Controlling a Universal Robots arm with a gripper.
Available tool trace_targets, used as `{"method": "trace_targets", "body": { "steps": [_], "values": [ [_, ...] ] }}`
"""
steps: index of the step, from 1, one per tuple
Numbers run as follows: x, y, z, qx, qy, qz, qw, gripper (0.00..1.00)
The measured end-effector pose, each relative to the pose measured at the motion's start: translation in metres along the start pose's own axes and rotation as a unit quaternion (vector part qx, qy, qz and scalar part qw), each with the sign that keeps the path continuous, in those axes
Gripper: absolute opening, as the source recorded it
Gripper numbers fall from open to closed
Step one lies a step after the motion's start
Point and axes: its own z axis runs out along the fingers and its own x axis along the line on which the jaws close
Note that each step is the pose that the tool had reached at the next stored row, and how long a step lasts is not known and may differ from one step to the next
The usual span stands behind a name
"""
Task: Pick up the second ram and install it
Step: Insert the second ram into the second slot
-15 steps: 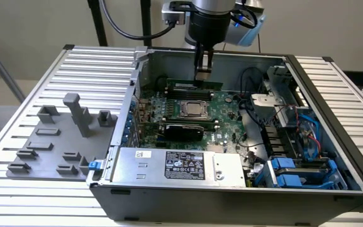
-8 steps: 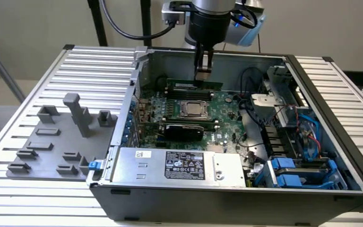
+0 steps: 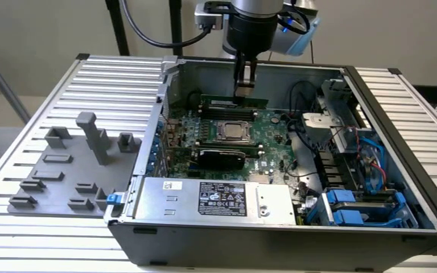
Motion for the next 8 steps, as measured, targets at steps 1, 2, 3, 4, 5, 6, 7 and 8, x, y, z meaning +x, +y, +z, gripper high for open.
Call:
{"method": "trace_targets", "body": {
  "steps": [1,2,3,4,5,6,7,8],
  "values": [
    [0.000,0.0000,0.0008,0.0000,0.0000,0.000,1.0000,0.00],
    [0.000,-0.0001,0.0024,0.0000,0.0002,0.000,1.0000,0.00],
    [0.000,-0.0001,0.0042,0.0000,0.0002,0.000,1.0000,0.00],
    [0.000,-0.0002,0.0059,0.0000,0.0002,0.000,1.0000,0.00],
    [0.000,-0.0002,0.0078,0.0000,0.0001,0.000,1.0000,0.00],
    [0.000,-0.0003,0.0096,0.0000,0.0001,0.000,1.0000,0.00],
    [0.000,-0.0003,0.0115,0.0000,0.0002,0.000,1.0000,0.00],
    [0.000,-0.0004,0.0133,0.0000,0.0002,0.000,1.0000,0.00]
  ]
}}
